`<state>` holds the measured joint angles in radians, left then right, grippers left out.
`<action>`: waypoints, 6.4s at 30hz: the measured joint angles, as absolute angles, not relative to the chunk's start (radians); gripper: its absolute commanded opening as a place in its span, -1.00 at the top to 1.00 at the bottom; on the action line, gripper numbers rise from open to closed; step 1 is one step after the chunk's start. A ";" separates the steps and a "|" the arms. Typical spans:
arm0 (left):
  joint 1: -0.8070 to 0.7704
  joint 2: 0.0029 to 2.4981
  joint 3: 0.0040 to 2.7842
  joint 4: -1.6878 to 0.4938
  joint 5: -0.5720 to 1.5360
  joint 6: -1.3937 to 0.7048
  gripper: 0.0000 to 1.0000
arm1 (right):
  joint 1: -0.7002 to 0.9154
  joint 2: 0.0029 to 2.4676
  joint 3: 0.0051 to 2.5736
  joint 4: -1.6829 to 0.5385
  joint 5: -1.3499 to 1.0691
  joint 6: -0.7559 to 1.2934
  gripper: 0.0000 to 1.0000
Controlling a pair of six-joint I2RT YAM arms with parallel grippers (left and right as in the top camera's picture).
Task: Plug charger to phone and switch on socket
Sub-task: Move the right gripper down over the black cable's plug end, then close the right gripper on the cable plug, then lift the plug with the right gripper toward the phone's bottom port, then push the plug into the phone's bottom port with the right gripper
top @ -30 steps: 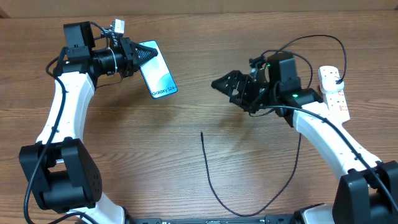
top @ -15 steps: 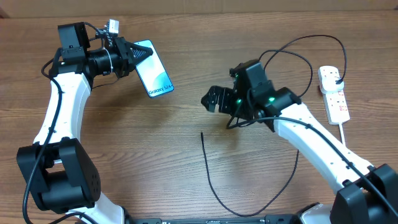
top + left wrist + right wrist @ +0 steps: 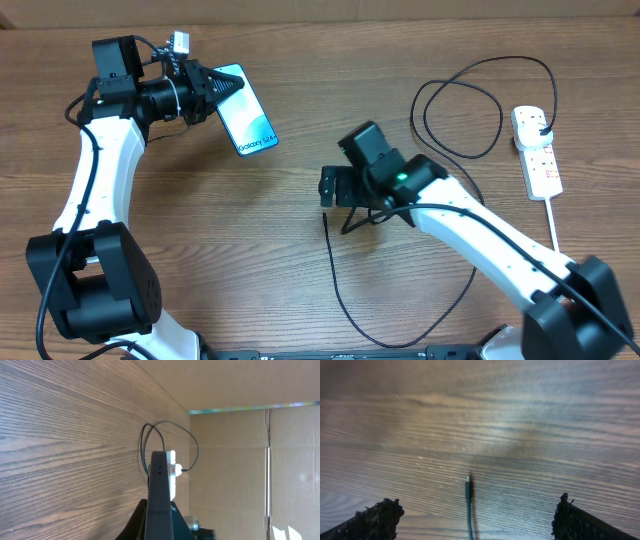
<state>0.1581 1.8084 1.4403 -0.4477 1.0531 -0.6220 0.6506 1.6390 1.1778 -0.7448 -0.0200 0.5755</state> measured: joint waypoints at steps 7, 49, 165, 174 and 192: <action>0.178 1.808 1.440 -0.448 1.046 -0.622 0.91 | 0.689 1.743 1.178 -0.745 -0.017 0.583 -0.96; 0.179 1.808 1.440 -0.448 1.020 -0.622 0.91 | 0.831 1.945 1.238 -0.774 0.079 0.654 -0.61; 0.179 1.808 1.435 0.163 1.196 -1.108 0.91 | 0.413 2.034 1.348 0.680 -1.459 0.993 0.92; 0.179 1.808 1.435 0.241 1.193 -1.189 0.91 | 0.413 2.034 1.348 0.887 -1.437 1.256 0.92; 0.157 1.808 1.435 0.241 1.192 -1.225 0.92 | 0.447 2.034 1.348 0.889 -1.403 1.356 0.92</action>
